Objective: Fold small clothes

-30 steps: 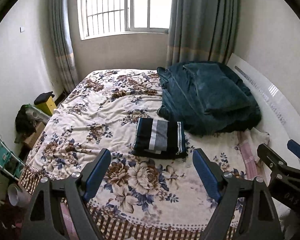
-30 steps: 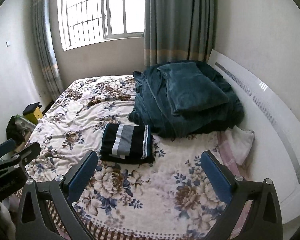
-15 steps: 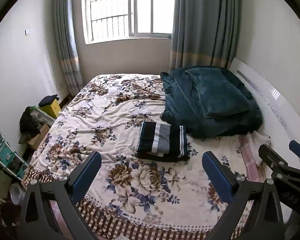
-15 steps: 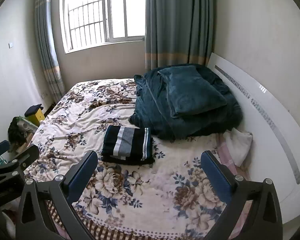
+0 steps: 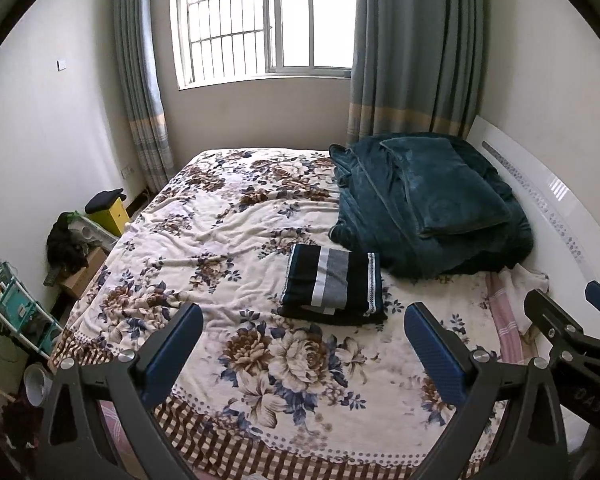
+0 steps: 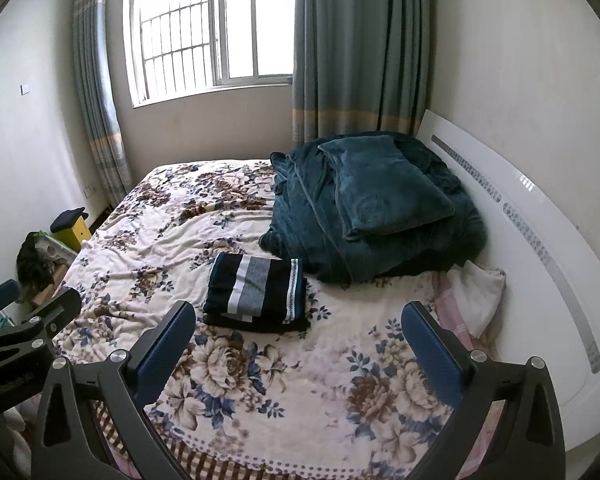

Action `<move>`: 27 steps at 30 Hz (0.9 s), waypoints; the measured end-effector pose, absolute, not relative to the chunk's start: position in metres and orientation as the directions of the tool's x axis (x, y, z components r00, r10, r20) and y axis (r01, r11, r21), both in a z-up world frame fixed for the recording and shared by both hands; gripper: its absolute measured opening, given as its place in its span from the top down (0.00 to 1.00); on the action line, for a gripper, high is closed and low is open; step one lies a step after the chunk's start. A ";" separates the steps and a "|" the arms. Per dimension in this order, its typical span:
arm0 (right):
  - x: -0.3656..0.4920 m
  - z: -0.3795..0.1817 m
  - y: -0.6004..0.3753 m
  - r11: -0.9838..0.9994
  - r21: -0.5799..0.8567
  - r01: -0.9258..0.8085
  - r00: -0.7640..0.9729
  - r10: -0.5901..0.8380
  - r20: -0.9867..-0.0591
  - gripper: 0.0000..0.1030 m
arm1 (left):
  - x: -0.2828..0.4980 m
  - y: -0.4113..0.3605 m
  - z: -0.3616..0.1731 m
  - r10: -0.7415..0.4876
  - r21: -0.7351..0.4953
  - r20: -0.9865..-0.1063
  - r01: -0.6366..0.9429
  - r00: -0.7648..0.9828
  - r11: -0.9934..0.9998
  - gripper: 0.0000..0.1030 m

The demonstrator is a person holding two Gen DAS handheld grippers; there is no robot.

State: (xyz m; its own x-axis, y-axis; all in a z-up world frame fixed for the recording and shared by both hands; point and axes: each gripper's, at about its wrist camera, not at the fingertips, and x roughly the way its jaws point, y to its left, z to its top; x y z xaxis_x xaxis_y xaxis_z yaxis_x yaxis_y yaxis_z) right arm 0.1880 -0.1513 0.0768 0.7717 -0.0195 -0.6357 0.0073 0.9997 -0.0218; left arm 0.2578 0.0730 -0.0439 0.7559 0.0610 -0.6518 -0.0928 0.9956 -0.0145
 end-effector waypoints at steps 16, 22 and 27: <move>0.205 0.078 -0.153 0.999 -0.028 -0.024 0.767 0.000 -0.642 0.00 | 0.263 0.082 -0.048 0.085 -0.008 -0.657 -0.120 0.749 0.993 0.00; 0.207 0.078 -0.152 0.999 -0.023 -0.028 0.766 0.007 -0.642 0.00 | 0.263 0.085 -0.047 0.093 -0.006 -0.656 -0.128 0.749 0.992 0.00; 0.208 0.078 -0.152 0.999 -0.028 -0.030 0.767 0.005 -0.642 0.00 | 0.264 0.083 -0.047 0.096 0.000 -0.654 -0.128 0.750 0.992 0.00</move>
